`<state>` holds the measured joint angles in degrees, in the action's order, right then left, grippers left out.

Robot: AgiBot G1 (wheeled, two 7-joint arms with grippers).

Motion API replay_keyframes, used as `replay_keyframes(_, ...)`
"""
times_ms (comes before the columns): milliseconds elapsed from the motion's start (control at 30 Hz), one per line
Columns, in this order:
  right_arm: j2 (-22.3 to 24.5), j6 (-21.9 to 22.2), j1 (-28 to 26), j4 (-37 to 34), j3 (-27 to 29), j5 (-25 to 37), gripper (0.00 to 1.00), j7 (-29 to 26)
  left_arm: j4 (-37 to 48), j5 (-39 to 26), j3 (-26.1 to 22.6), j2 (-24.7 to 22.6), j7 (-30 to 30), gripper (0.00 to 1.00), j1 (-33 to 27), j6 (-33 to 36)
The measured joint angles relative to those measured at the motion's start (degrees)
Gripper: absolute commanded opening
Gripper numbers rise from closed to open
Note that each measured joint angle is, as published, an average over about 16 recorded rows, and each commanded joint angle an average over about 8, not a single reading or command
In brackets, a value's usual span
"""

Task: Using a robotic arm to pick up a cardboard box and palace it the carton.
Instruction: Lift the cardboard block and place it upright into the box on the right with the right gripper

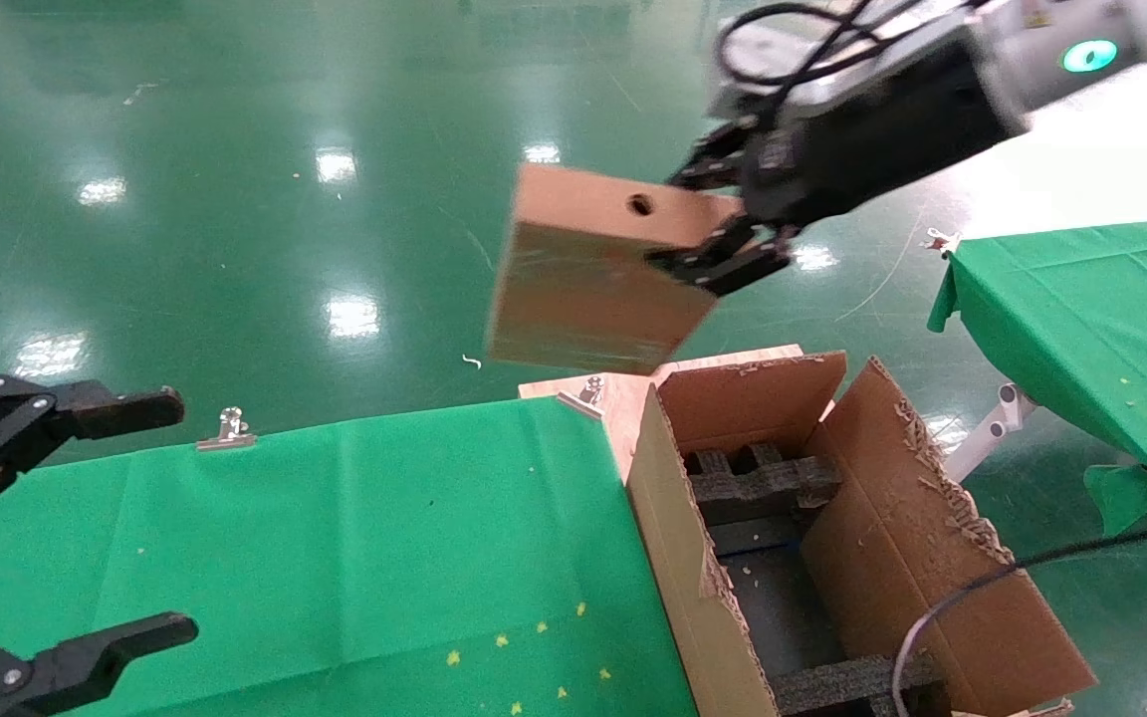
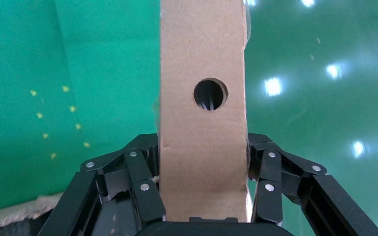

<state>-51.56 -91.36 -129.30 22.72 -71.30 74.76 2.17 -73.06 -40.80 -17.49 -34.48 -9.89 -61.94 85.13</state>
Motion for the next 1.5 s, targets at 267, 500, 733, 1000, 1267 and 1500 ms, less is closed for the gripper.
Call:
replay_keyframes(267,9.9,-0.2,-3.3,5.6,-6.1,-0.6,0.0,-3.9,0.0,0.0,0.0,0.0,0.0,1.0,0.0,0.0)
replay_keyframes(500,20.0,-0.1,-5.9,15.2,-12.4,-1.3,0.0,-9.9,0.0,0.0,0.0,0.0,0.0,1.0,0.0,0.0)
replay_keyframes(733,27.1,0.3,-7.5,24.9,-17.7,-1.6,0.0,-15.5,0.0,0.0,0.0,0.0,0.0,1.0,0.0,0.0)
replay_keyframes(1000,29.8,0.7,-8.1,30.5,-20.4,-1.5,0.0,-18.2,0.0,0.1,0.0,0.0,0.0,1.0,0.0,0.0)
replay_keyframes(1267,30.2,3.2,-7.2,32.0,-21.3,-0.5,0.0,-21.5,0.0,0.1,-0.1,0.0,0.0,1.0,0.0,0.0)
replay_keyframes(1500,32.3,9.4,-5.1,38.6,-23.0,3.5,0.0,-33.8,0.0,0.1,-0.1,0.0,0.0,1.0,0.0,0.0)
